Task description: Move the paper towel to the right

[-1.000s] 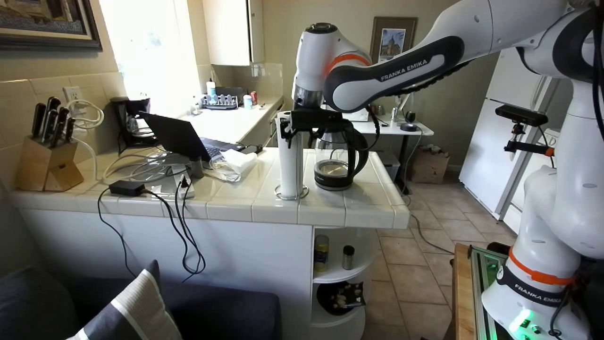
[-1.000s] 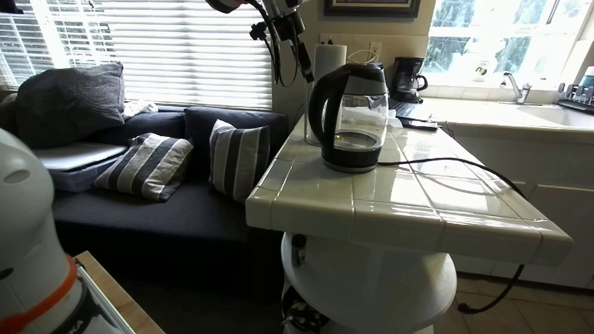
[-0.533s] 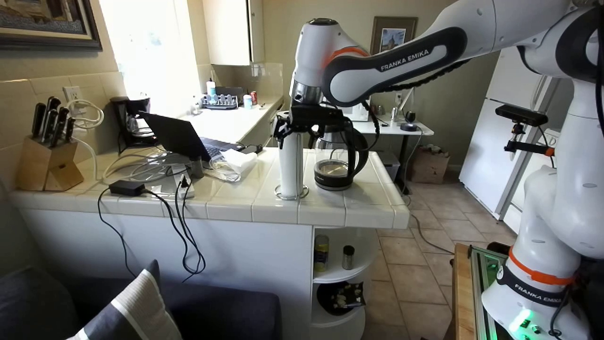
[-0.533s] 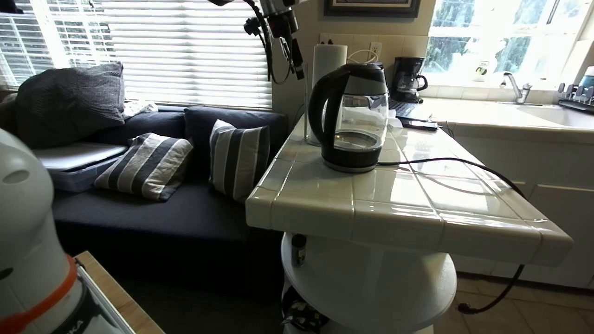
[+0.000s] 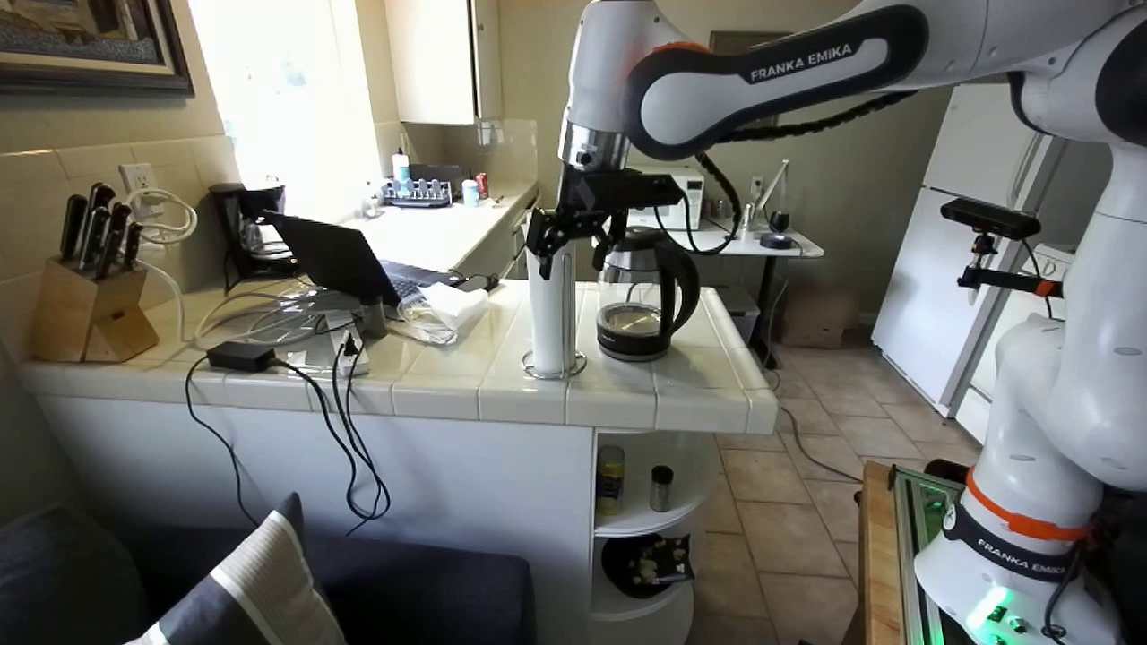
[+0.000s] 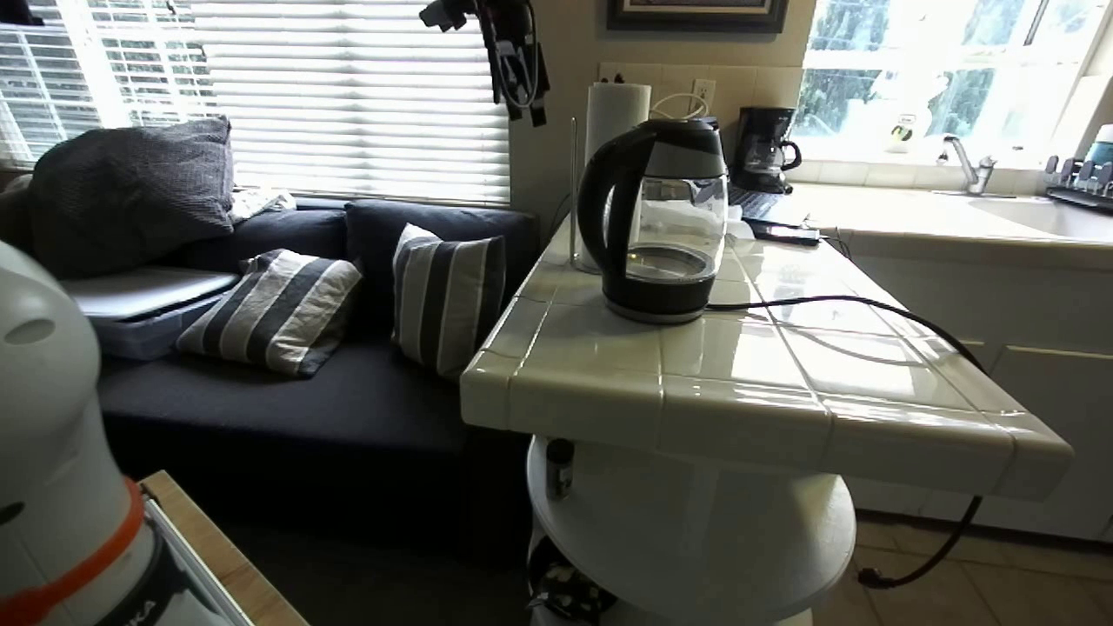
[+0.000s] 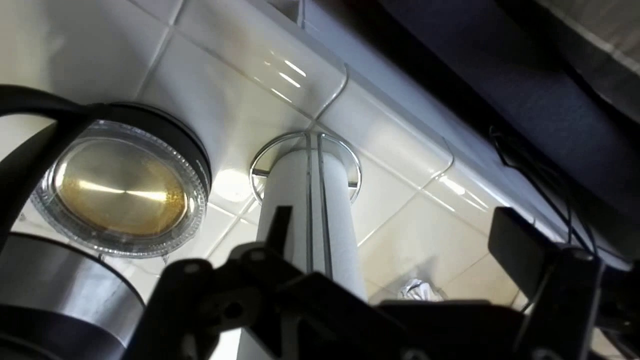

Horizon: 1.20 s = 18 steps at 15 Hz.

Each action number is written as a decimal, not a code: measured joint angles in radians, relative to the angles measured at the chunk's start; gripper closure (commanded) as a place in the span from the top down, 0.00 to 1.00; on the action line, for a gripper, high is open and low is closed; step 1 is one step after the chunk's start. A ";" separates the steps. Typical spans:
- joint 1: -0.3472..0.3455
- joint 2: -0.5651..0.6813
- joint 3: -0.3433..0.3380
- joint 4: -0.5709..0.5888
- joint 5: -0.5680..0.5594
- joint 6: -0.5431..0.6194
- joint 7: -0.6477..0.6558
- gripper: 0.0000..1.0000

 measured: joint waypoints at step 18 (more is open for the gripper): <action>-0.060 -0.140 -0.008 0.054 -0.003 -0.165 -0.788 1.00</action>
